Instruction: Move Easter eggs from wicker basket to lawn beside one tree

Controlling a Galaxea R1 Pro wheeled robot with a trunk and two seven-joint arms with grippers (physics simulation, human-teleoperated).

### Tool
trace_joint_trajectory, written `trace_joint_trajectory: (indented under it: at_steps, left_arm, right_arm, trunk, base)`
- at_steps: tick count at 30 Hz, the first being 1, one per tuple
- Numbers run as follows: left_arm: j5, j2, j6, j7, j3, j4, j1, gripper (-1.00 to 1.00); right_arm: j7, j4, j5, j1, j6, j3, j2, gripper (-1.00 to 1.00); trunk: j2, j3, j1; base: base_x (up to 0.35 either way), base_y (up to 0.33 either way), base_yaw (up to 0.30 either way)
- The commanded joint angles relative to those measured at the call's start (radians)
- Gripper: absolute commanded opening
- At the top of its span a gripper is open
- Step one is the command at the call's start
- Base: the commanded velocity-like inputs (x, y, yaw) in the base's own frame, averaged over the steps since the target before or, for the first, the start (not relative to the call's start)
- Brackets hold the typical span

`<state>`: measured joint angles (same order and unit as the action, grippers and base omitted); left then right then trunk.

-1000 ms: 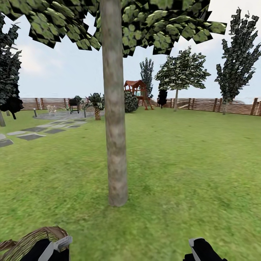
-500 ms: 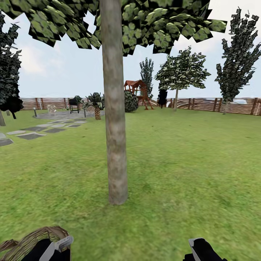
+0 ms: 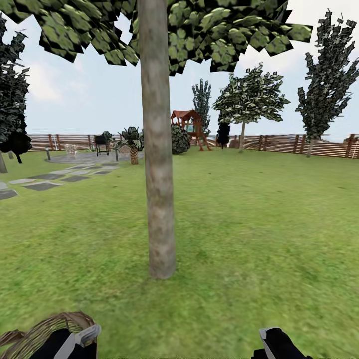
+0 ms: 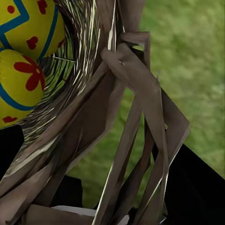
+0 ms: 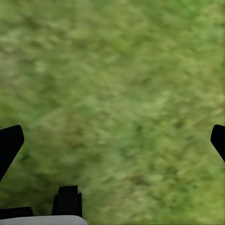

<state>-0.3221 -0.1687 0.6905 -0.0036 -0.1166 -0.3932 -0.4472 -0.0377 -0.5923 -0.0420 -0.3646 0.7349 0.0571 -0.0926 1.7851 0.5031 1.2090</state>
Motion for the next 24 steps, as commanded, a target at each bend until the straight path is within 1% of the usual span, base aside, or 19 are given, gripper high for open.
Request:
trace_joint_trajectory:
  at_steps: [1,4,24]
  left_arm:
    - [0.006,0.0,0.006,0.001,-0.005,-0.001,-0.001,-1.0]
    - [0.006,0.0,0.004,0.001,-0.003,0.023,-0.001,-1.0]
    - [0.006,0.0,0.004,0.001,-0.003,0.025,-0.001,-1.0]
  right_arm:
    - [-0.001,-0.001,-0.004,-0.001,0.005,0.006,-0.001,1.0]
    - [-0.001,-0.001,-0.004,-0.001,0.005,0.006,-0.001,1.0]
    - [0.0,-0.001,-0.005,-0.001,0.005,0.006,-0.001,1.0]
  trunk:
    - [0.008,0.004,0.004]
    - [0.029,0.014,0.015]
    - [0.169,0.076,0.092]
  base:
    - [0.0,0.0,0.0]
    - [0.0,0.0,0.0]
    - [0.0,0.0,0.0]
